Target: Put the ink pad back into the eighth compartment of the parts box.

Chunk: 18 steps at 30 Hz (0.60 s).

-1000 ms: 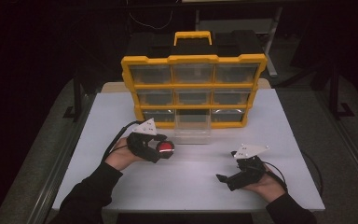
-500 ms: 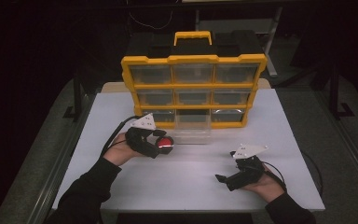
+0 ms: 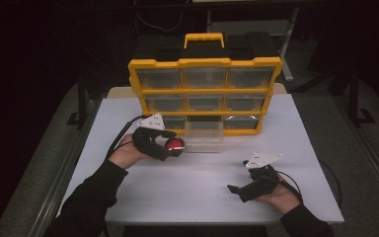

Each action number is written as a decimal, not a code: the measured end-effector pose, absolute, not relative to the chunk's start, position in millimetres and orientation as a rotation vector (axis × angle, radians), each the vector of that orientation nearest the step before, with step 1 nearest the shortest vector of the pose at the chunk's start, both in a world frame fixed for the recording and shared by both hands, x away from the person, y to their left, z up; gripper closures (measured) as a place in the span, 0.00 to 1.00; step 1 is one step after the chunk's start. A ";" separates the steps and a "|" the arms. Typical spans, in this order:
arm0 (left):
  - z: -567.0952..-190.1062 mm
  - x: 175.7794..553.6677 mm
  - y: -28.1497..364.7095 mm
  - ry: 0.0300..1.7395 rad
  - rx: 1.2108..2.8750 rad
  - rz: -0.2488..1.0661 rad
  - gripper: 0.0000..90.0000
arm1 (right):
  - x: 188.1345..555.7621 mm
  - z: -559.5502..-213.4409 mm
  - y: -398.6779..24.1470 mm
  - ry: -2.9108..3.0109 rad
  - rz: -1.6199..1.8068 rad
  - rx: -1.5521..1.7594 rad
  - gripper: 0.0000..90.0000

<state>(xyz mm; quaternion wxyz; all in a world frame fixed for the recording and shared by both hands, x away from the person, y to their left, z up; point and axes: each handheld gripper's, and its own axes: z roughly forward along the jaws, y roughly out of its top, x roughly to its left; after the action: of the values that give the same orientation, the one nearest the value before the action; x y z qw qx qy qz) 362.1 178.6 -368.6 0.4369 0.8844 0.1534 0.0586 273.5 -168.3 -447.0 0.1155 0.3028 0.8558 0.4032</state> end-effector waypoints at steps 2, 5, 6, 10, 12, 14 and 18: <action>-366.8 363.5 177.2 0.380 2.201 0.148 0.33 | 273.4 -446.9 -168.2 2.507 1.181 0.888 0.00; -363.6 366.0 174.7 0.377 2.199 0.149 0.33 | 273.4 -446.7 -168.5 2.505 1.184 0.888 0.00; -362.3 367.0 174.0 0.376 2.202 0.152 0.33 | 273.4 -446.6 -168.6 2.505 1.183 0.890 0.00; -357.5 371.2 171.4 0.375 2.201 0.157 0.33 | 273.5 -446.8 -168.5 2.506 1.182 0.890 0.00; -355.4 373.3 170.2 0.373 2.200 0.156 0.33 | 273.4 -446.8 -168.4 2.506 1.182 0.890 0.00; -353.4 375.3 168.8 0.369 2.203 0.160 0.33 | 273.4 -446.8 -168.3 2.506 1.183 0.889 0.00; -349.6 379.2 164.6 0.364 2.206 0.164 0.33 | 273.5 -446.9 -168.3 2.507 1.182 0.888 0.00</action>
<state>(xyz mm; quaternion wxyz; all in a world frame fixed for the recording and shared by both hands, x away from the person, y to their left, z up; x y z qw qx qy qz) 379.2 164.6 -349.6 0.4351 0.8860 0.1462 0.0657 273.5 -168.3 -446.9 0.1154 0.3030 0.8556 0.4035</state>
